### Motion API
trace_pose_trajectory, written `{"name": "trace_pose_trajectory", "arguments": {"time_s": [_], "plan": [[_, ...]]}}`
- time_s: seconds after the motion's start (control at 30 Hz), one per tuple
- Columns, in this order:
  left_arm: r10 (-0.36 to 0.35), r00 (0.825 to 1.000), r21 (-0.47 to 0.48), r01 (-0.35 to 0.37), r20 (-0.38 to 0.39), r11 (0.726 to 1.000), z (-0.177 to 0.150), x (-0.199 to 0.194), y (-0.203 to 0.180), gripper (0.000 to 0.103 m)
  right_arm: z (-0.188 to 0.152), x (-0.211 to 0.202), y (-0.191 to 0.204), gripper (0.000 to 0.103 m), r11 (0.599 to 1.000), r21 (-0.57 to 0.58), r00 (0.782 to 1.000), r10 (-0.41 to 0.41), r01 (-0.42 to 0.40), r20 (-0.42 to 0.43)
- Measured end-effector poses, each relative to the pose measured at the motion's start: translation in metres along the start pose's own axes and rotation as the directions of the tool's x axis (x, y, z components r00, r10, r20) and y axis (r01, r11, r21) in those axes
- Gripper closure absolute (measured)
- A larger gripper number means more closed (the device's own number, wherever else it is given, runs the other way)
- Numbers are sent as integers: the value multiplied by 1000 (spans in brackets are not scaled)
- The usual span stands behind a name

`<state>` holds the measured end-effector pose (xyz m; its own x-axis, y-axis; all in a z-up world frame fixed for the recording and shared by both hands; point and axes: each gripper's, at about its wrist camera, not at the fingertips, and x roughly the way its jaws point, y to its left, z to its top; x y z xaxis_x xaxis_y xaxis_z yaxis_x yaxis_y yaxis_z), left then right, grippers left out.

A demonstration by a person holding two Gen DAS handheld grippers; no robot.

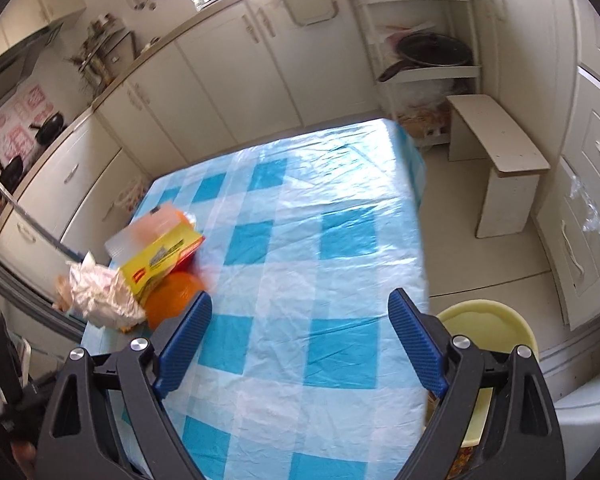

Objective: Collect trash

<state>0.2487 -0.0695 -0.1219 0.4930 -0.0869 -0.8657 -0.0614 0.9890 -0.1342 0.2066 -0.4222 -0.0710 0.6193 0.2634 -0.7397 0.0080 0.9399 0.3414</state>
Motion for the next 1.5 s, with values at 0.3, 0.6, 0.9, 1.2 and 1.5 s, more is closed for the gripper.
{"name": "trace_pose_trajectory", "arguments": {"time_s": [0.3,0.6,0.9,1.2,1.5], "plan": [[61,997,-80,-64,-40,995,6,15,40,23,-2,-12,112,17,919,-309,957,279,-244,76],[71,996,-99,-76,-50,992,1,21,66,23,-13,60,177,44,872,-475,992,126,-118,-14],[62,996,-123,-70,-66,990,8,33,70,23,10,29,136,78,905,-237,929,370,-353,28],[120,991,-90,-124,-57,988,27,59,45,23,22,-23,89,77,899,-155,884,432,-409,179],[230,973,-100,-229,-6,968,43,50,56,23,24,-34,57,76,910,-87,885,414,-405,214]]}}
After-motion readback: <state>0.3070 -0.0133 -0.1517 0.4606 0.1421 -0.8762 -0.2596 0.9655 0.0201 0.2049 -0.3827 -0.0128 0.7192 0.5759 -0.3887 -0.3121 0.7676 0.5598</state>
